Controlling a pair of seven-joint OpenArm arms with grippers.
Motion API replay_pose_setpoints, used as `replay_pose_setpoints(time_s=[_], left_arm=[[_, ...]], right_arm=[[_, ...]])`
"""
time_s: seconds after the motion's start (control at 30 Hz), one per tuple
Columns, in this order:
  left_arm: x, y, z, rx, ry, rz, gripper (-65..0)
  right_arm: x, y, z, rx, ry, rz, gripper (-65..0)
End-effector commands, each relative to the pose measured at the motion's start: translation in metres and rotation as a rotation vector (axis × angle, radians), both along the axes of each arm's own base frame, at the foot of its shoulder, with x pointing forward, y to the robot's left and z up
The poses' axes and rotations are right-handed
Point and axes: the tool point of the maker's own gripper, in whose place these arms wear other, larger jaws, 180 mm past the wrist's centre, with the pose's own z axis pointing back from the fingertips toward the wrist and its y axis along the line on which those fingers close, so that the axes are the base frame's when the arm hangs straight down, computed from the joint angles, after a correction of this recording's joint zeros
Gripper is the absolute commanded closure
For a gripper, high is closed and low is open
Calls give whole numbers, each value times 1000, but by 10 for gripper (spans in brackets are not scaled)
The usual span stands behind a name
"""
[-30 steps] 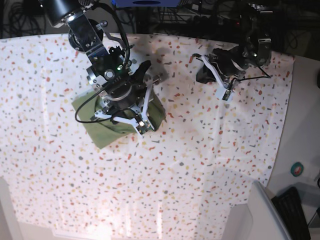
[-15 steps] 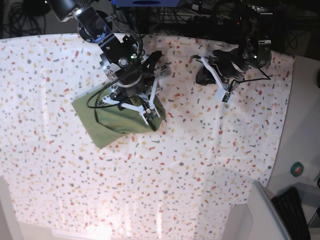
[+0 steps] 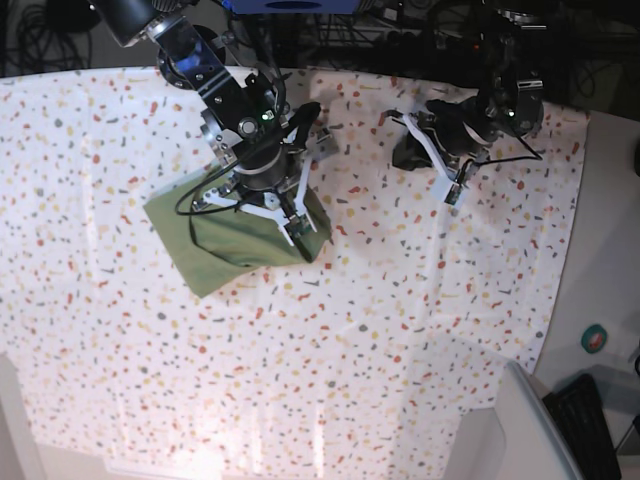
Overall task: Layout the t-shirt on the table in an organized manner, then fold the t-shirt properly
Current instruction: 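Grasp the bundle edge with the left gripper and bring the right gripper in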
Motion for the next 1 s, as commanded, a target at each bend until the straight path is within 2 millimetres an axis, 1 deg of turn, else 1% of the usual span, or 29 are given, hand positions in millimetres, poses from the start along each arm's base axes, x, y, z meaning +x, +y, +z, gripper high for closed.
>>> replay_pose_setpoints(time_s=[0.0,0.1,0.23,0.33,0.47,0.5,0.63,0.67,0.7,0.77,0.87,0.97], left_arm=[[10,1,9,-9,-41,1,0],[10,2,9,-9,-39,1,0],[4,4,-1,-14,-7,14,0],[6,5,-5,-17,3,20,0],[5,0,-7,-27,11,18,0],[11,-2,-5,-30,-1,17,0],[26,-23,-3,-76,-11,27,0],[30,-27,-4,-87,-11,29,0],[33,-34,-5,-102,-8,29,0],[37,-48,-7,-117,2,1,0],[39,-66,-8,-126,7,-51,0],[40,-68,-8,-129,6,-57,0]], right_arm=[[10,3,11,20,-42,-10,0],[9,5,12,24,-45,-7,0],[6,6,11,28,-38,-4,0],[0,9,8,35,-23,-5,0],[-2,9,7,36,-19,-2,0],[-3,10,7,38,-17,-1,0],[-2,10,8,39,-19,-1,0],[-1,12,12,50,-30,-2,0],[-2,15,15,59,-34,4,0],[-7,27,22,78,-48,38,0],[-12,33,22,81,-44,60,0],[-15,35,20,79,-35,66,0]])
